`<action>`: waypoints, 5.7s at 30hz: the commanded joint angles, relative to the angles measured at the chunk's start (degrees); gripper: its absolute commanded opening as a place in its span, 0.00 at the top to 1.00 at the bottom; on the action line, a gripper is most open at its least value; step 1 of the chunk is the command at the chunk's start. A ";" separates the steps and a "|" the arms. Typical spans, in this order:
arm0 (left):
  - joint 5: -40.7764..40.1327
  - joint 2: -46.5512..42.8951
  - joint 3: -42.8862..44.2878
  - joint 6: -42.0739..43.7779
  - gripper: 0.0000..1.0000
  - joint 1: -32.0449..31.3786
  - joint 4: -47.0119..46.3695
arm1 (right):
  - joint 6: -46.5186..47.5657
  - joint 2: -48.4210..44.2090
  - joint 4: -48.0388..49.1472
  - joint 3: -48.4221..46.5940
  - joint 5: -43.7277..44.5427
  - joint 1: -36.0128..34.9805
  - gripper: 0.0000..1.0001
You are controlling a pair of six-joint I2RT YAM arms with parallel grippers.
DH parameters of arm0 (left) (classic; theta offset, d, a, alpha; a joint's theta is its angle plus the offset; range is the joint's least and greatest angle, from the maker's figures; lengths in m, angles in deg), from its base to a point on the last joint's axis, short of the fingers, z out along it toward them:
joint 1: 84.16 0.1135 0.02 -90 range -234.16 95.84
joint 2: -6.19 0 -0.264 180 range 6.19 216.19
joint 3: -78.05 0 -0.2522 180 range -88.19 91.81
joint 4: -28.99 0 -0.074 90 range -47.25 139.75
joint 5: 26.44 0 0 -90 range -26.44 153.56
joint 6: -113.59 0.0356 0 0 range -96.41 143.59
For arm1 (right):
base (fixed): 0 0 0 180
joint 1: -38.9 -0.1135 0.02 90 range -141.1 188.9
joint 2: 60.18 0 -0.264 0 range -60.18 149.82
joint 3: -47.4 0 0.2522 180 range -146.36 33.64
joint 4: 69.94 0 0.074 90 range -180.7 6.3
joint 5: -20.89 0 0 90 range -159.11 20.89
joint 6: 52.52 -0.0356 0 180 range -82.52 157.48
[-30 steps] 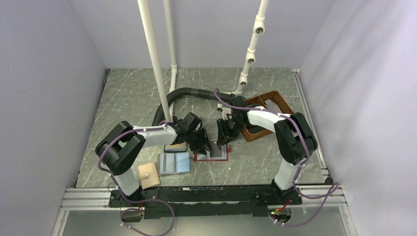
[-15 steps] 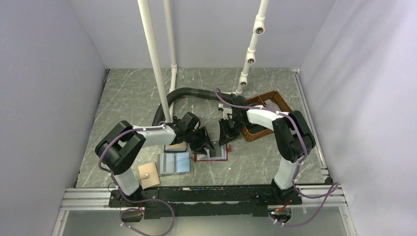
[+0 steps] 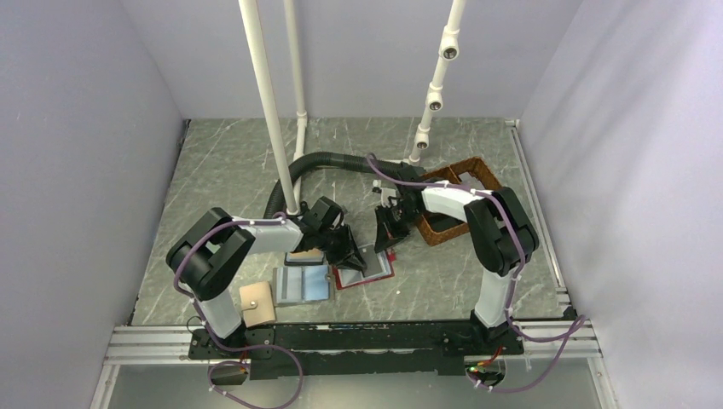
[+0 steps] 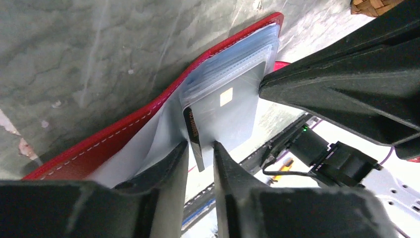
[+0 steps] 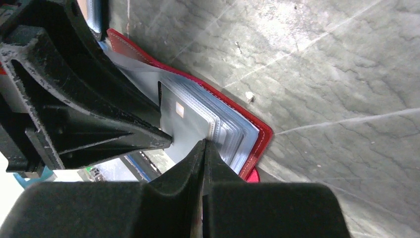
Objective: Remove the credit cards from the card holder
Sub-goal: Remove the credit card from the card holder.
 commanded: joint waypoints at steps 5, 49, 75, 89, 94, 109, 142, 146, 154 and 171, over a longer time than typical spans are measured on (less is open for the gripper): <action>-1.04 0.23 -2.08 -1.74 1.00 1.15 -4.58 | 2.16 -0.59 0.33 1.29 -2.80 -2.84 0.89; -1.11 0.02 -4.69 -3.32 0.54 1.94 -1.71 | 5.80 2.70 -0.45 1.01 -11.22 -3.67 0.99; 0.21 -4.17 -8.15 1.36 1.00 4.21 -5.93 | 5.69 5.58 -2.38 1.03 6.56 -3.45 0.98; 5.83 -8.99 -7.51 9.88 1.00 6.82 -0.80 | 7.26 4.89 -2.82 1.51 9.34 -3.23 0.98; 6.78 -8.73 -6.66 11.37 1.00 6.97 0.66 | 7.67 3.50 -2.56 2.03 10.24 -2.79 0.97; 10.27 -4.56 -7.65 5.02 0.78 6.87 -10.07 | 8.42 1.38 -1.58 2.82 3.79 -1.92 0.90; 9.81 7.91 2.46 1.12 0.86 4.15 -10.63 | 11.21 -9.97 1.06 5.76 -8.54 4.51 0.69; 8.57 6.32 1.91 1.36 0.83 4.15 -9.33 | 9.41 -6.19 0.79 4.87 -7.29 4.33 0.74; 7.91 4.79 -0.82 -0.30 0.78 4.18 -11.47 | 7.17 -2.71 0.60 4.42 -2.35 4.15 0.77; 8.44 4.77 -1.43 -0.51 0.70 4.14 -12.75 | 8.60 -5.76 -0.29 4.65 2.08 2.93 0.75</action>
